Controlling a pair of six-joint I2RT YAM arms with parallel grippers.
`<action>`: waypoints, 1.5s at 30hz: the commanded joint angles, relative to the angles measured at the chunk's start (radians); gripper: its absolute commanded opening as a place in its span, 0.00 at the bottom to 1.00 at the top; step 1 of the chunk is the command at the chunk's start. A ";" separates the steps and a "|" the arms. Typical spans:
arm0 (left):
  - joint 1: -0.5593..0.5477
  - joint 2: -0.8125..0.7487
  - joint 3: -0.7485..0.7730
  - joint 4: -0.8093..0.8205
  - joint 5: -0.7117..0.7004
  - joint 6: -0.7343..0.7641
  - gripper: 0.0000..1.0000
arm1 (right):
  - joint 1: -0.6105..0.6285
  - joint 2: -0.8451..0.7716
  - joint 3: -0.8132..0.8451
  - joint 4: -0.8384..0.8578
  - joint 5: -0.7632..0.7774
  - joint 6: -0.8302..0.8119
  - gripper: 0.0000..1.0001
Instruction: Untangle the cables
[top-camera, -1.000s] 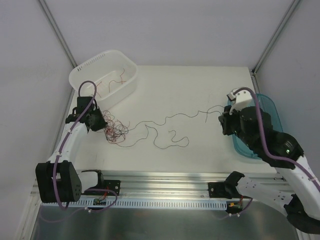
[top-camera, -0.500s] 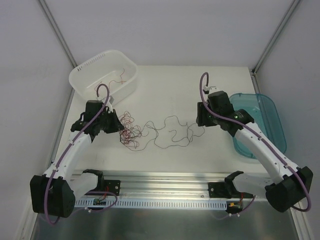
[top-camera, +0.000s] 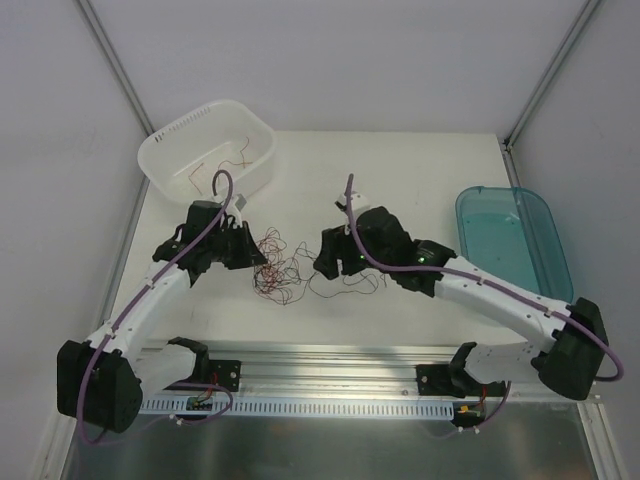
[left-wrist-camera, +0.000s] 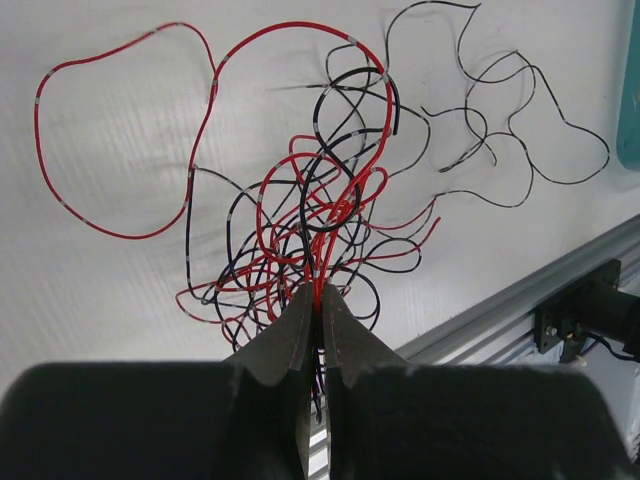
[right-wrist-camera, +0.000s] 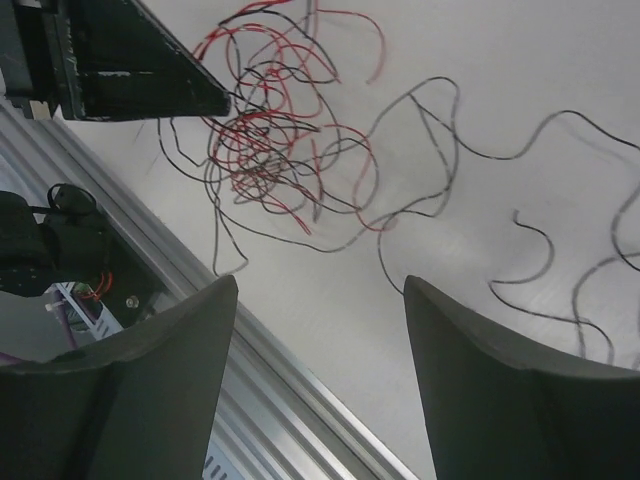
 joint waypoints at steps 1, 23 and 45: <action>-0.054 -0.013 -0.007 0.041 -0.059 -0.133 0.00 | 0.069 0.095 -0.010 0.221 -0.033 0.074 0.72; -0.276 -0.108 -0.051 0.079 -0.224 -0.434 0.00 | 0.164 0.364 -0.085 0.514 -0.078 0.084 0.52; -0.278 -0.159 -0.123 0.047 -0.369 -0.373 0.67 | 0.028 0.148 -0.292 0.427 -0.059 0.033 0.01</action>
